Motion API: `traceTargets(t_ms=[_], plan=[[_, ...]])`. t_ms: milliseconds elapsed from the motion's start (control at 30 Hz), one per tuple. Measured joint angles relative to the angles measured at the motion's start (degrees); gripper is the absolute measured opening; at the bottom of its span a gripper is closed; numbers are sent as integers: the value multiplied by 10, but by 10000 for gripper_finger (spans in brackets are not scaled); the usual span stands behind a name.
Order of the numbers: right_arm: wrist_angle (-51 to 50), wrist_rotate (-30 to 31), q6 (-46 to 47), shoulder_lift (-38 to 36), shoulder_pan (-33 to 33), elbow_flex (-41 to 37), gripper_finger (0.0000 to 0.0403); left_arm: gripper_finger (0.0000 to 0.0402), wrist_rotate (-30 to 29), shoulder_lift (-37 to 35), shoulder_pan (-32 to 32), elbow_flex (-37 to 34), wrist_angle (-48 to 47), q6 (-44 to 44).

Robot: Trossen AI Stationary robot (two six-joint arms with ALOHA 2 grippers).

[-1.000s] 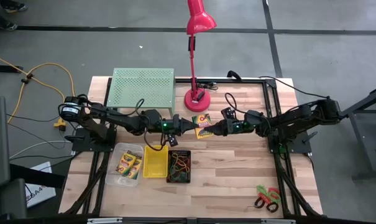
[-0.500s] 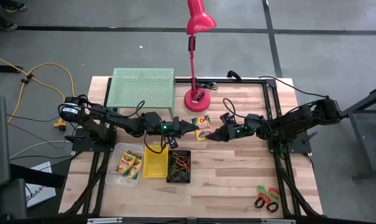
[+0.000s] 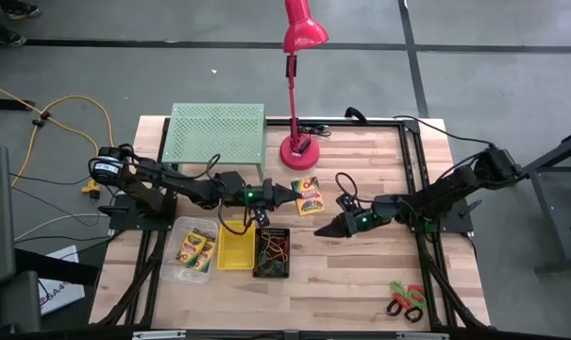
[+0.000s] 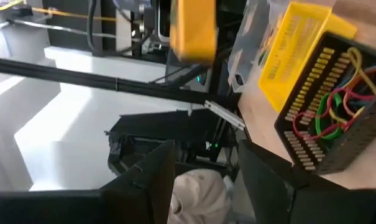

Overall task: Pick & Place Office Desk Supplies
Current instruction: Put the crayon box into the transparent box

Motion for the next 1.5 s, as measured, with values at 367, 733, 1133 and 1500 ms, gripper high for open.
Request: traceTargets(t_ms=[367, 733, 1133, 1500], plan=[[1, 8, -46, 0, -2, 0, 165, 33, -237, 0, -72, 0, -19, -43], [-7, 10, -94, 0, -2, 0, 165, 33, -516, -59, -198, 0, -217, -259], [-29, 10, -108, 0, -3, 0, 166, 34, -632, -214, -347, 0, -397, -520], [-30, 10, -125, 0, -3, 0, 166, 35, -571, -339, -448, 0, -658, -924]])
